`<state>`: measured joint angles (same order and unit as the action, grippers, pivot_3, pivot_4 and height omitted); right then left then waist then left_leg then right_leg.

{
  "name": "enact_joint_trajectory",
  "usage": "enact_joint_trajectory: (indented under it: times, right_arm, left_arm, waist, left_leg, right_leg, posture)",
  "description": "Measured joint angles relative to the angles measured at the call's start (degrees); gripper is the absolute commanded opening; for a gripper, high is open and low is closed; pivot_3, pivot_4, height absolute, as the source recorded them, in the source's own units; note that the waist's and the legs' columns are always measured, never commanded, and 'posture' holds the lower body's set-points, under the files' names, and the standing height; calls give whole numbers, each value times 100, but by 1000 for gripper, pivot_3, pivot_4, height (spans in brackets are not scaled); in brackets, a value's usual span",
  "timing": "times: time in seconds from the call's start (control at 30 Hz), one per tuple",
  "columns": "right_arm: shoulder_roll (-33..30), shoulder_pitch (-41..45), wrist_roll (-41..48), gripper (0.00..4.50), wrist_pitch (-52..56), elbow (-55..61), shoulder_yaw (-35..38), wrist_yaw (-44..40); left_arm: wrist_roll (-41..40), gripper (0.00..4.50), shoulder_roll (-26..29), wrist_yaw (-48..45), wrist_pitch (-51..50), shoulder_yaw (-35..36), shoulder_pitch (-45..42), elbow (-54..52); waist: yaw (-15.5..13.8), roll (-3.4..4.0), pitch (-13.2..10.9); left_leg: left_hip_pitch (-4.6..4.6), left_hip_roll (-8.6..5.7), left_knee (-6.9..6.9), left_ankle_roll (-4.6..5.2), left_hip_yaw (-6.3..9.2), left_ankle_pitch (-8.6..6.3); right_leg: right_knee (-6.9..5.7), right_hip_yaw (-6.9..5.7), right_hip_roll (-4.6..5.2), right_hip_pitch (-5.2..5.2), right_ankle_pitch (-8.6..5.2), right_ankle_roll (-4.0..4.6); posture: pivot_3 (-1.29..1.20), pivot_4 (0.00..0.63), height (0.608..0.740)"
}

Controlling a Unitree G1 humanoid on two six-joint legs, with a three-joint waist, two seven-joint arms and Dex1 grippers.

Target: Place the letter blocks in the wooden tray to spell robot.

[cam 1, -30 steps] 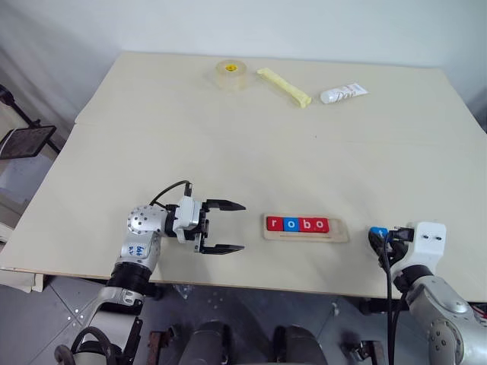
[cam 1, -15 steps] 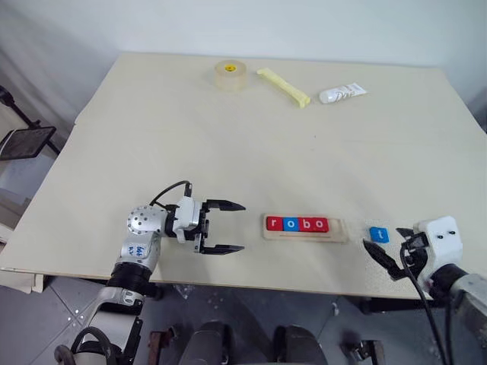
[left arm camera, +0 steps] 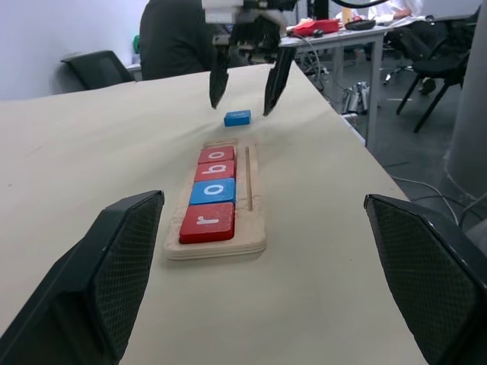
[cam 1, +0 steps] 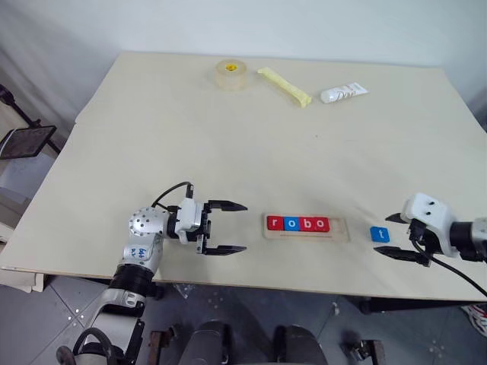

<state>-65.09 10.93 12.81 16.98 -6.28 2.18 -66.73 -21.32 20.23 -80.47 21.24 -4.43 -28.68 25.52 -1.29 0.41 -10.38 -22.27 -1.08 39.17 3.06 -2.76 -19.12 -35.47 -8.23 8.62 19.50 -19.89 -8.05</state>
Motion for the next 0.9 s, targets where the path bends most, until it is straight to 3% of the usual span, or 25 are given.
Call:
enact_joint_trajectory:
  times: [0.17,0.23,0.47,0.67,0.9]
  right_arm:
    - [24,657,-388,4298,-633,-797,-490,-447]
    - [35,815,-473,3831,-830,-987,-602,-577]
    - [83,1003,-576,1537,-967,-1223,-691,-775]
    - [81,1032,-638,1454,-632,-1040,-682,-759]
    - [5,1521,-594,1454,578,136,-721,-964]
  left_arm:
    - [3,4500,102,149,-71,8,182,-263]
    - [3,4500,134,202,-102,12,242,-319]
    - [2,4500,216,335,-189,11,325,-503]
    - [3,4500,216,361,-204,7,338,-504]
    - [3,4500,169,331,-179,-3,219,-428]
  waist:
    - [-2,0,0]
    - [-10,0,0]
    - [-4,-2,1]
    - [-5,-2,1]
    - [4,0,1]
  left_leg:
    - [-3,0,2,0,6,0]
    - [-2,0,5,0,10,0]
    - [-2,0,8,0,9,0]
    - [-3,0,8,0,9,0]
    - [-5,4,8,-1,7,0]
  right_leg:
    - [0,-6,0,-3,1,-1]
    - [0,-8,0,-6,1,-1]
    - [1,-7,0,-8,3,-5]
    - [1,-6,0,-6,3,-5]
    - [1,-3,-1,1,3,-5]
  posture:
    - [0,150,740]
    - [0,150,740]
    - [0,150,740]
    - [0,150,740]
    - [0,150,740]
